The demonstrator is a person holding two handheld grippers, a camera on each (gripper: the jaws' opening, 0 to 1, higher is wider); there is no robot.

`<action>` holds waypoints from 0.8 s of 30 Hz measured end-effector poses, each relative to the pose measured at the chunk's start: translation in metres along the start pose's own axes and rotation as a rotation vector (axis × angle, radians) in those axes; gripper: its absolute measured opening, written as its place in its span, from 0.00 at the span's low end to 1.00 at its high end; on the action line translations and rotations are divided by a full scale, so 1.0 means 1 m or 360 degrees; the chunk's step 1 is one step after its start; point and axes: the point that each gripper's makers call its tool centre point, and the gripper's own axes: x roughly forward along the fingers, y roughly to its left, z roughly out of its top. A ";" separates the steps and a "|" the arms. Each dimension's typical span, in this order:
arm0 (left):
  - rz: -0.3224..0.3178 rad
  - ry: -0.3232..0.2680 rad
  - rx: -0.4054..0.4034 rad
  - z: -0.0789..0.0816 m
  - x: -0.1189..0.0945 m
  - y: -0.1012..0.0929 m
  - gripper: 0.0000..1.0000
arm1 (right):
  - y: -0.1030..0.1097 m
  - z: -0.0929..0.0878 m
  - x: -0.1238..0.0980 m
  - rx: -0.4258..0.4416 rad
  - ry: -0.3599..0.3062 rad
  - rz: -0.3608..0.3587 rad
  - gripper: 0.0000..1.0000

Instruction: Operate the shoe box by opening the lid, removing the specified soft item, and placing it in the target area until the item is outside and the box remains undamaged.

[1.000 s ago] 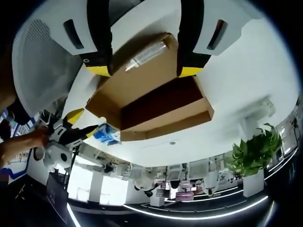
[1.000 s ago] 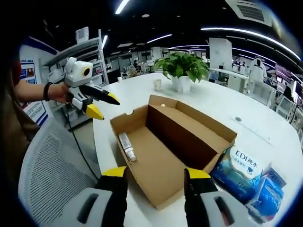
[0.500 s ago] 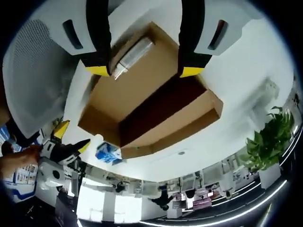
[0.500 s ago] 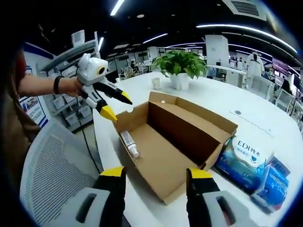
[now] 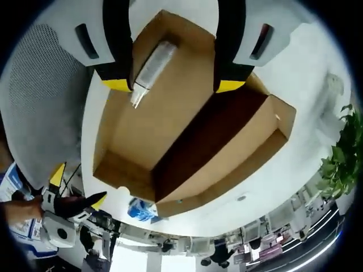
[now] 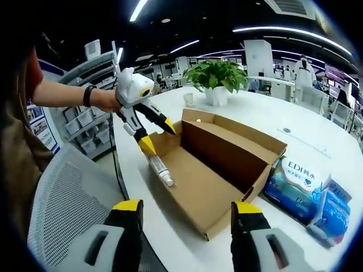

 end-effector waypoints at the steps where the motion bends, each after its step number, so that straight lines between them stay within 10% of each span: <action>1: -0.0009 0.0016 0.0020 -0.001 0.002 0.000 0.56 | 0.000 0.000 0.000 0.0003 0.0000 0.0000 0.62; 16: -0.0230 0.0327 0.0520 -0.017 0.040 -0.011 0.58 | -0.002 0.004 -0.003 0.0035 -0.0018 -0.0004 0.69; 24: -0.0277 0.0360 0.0576 -0.015 0.048 -0.007 0.65 | -0.004 0.004 -0.003 0.0054 -0.0023 -0.0006 0.68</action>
